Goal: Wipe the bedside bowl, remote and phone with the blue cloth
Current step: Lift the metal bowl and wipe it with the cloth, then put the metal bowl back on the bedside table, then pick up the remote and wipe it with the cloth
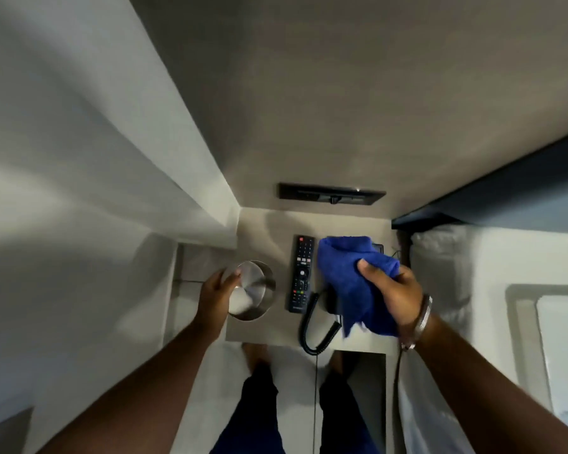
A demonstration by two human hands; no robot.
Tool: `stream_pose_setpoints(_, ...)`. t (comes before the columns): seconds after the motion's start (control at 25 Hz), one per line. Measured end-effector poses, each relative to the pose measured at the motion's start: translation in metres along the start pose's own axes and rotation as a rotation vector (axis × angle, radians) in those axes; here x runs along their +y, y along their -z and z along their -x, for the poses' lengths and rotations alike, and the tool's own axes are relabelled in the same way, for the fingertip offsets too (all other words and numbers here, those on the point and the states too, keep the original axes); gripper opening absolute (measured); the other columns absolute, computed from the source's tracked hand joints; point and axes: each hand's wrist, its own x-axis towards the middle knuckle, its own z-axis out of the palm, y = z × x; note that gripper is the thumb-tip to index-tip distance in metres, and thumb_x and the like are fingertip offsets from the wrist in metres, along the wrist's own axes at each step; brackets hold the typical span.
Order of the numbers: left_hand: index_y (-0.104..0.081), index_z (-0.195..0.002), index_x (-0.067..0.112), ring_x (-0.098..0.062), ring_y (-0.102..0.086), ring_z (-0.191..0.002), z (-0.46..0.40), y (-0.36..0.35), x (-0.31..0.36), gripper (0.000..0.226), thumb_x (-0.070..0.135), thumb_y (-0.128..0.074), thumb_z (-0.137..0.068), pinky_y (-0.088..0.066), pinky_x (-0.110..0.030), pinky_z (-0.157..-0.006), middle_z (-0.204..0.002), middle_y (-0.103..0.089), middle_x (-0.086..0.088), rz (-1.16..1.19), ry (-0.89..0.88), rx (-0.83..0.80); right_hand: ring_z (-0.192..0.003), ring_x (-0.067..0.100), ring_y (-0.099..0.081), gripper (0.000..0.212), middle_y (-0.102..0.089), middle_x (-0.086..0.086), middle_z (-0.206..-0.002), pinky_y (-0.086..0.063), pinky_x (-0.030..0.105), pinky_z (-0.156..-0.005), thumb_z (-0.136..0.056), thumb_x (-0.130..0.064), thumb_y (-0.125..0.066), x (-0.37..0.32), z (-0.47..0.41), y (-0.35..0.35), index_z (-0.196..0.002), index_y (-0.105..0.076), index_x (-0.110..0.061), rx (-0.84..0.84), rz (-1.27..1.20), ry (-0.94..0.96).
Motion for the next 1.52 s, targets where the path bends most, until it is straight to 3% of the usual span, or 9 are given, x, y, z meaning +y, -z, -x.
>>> stream_pose_setpoints(0.16, -0.064, -0.111, 0.014, -0.015, -0.061, -0.093, -0.056, -0.027, -0.069, 0.016, 0.023, -0.057, -0.099, -0.052, -0.026, -0.077, -0.101, -0.066, 0.001, -0.16, -0.057, 0.095, -0.06, 0.017, -0.06, 0.012, -0.065, 0.006, -0.069, -0.051, 0.035, -0.062, -0.084, -0.031, -0.067, 0.044, -0.011, 0.028, -0.078, -0.063, -0.022, 0.108, 0.474, 0.288)
stream_pose_setpoints(0.36, -0.063, -0.11, 0.02, 0.001, -0.059, -0.086, -0.095, -0.047, -0.116, 0.017, 0.029, -0.052, -0.101, -0.044, -0.004, -0.067, -0.095, -0.064, 0.013, -0.327, -0.139, 0.094, -0.054, 0.003, -0.05, 0.015, -0.051, -0.009, -0.057, -0.042, 0.055, -0.099, -0.084, -0.032, -0.054, 0.065, -0.011, 0.047, -0.074, -0.047, -0.024, 0.211, 0.944, 0.61)
stream_pose_setpoints(0.44, -0.064, -0.111, 0.017, -0.012, -0.061, -0.088, -0.103, -0.048, -0.124, 0.024, 0.033, -0.048, -0.101, -0.048, -0.015, -0.074, -0.096, -0.065, 0.007, -0.391, -0.155, 0.141, -0.068, 0.009, -0.06, 0.015, -0.062, -0.006, -0.072, -0.045, 0.051, -0.096, -0.084, -0.031, -0.054, 0.066, -0.012, 0.047, -0.08, -0.057, -0.017, 0.206, 0.921, 0.637)
stream_pose_setpoints(0.6, -0.064, -0.106, 0.012, -0.029, -0.065, -0.094, -0.112, -0.045, -0.125, 0.031, 0.035, -0.043, -0.103, -0.049, -0.033, -0.077, -0.097, -0.066, -0.006, -0.506, -0.145, 0.21, -0.052, 0.001, -0.046, 0.016, -0.044, -0.016, -0.061, -0.034, 0.004, -0.054, -0.084, -0.03, -0.054, 0.068, -0.012, 0.044, -0.078, -0.051, -0.016, 0.228, 0.781, 0.626)
stream_pose_setpoints(0.84, -0.056, -0.117, 0.014, -0.037, -0.055, -0.11, -0.11, -0.087, -0.083, 0.062, 0.067, -0.039, -0.088, -0.046, -0.051, -0.086, -0.119, -0.059, -0.018, -1.125, -0.244, 0.422, -0.043, 0.016, -0.048, 0.028, -0.05, 0.004, -0.053, -0.036, 0.021, -0.041, -0.085, -0.032, -0.052, 0.076, -0.007, 0.054, -0.077, -0.053, -0.005, 0.205, 0.718, 0.598)
stream_pose_setpoints(0.92, -0.059, -0.108, 0.014, -0.032, -0.059, -0.096, -0.119, -0.126, -0.062, 0.068, 0.073, -0.041, -0.081, -0.046, -0.044, -0.079, -0.104, -0.063, -0.014, -1.315, -0.434, 0.325, -0.043, 0.013, -0.047, 0.025, -0.048, -0.001, -0.053, -0.036, 0.019, -0.041, -0.084, -0.031, -0.052, 0.08, -0.007, 0.058, -0.077, -0.053, -0.008, 0.2, 0.715, 0.596)
stream_pose_setpoints(1.04, -0.062, -0.1, 0.013, -0.029, -0.06, -0.086, -0.142, -0.183, -0.042, 0.079, 0.084, -0.045, -0.071, -0.044, -0.038, -0.075, -0.095, -0.065, -0.012, -1.534, -0.346, 0.065, -0.043, 0.011, -0.047, 0.024, -0.048, -0.001, -0.053, -0.036, 0.022, -0.039, -0.085, -0.032, -0.052, 0.089, -0.009, 0.063, -0.076, -0.052, -0.009, 0.208, 0.712, 0.564)
stream_pose_setpoints(1.28, -0.051, -0.119, 0.009, -0.029, -0.065, -0.098, -0.149, -0.218, -0.05, 0.065, 0.044, -0.079, -0.072, -0.054, -0.038, -0.083, -0.111, -0.067, -0.009, -1.063, -0.117, -0.137, -0.05, 0.008, -0.042, 0.017, -0.044, -0.009, -0.057, -0.031, 0.012, -0.045, -0.085, -0.028, -0.057, 0.085, -0.006, 0.061, -0.075, -0.047, -0.019, 0.264, 0.665, 0.562)
stream_pose_setpoints(1.52, -0.065, -0.084, 0.012, -0.021, -0.069, -0.056, -0.078, -0.207, 0.039, 0.004, 0.008, -0.067, -0.083, -0.057, -0.031, -0.055, -0.064, -0.07, -0.006, -0.171, -0.013, -0.265, -0.062, 0.004, -0.047, 0.012, -0.053, -0.014, -0.071, -0.042, 0.02, -0.059, -0.083, -0.033, -0.059, 0.039, 0.029, 0.052, -0.085, -0.048, -0.028, 0.354, 0.39, 0.564)
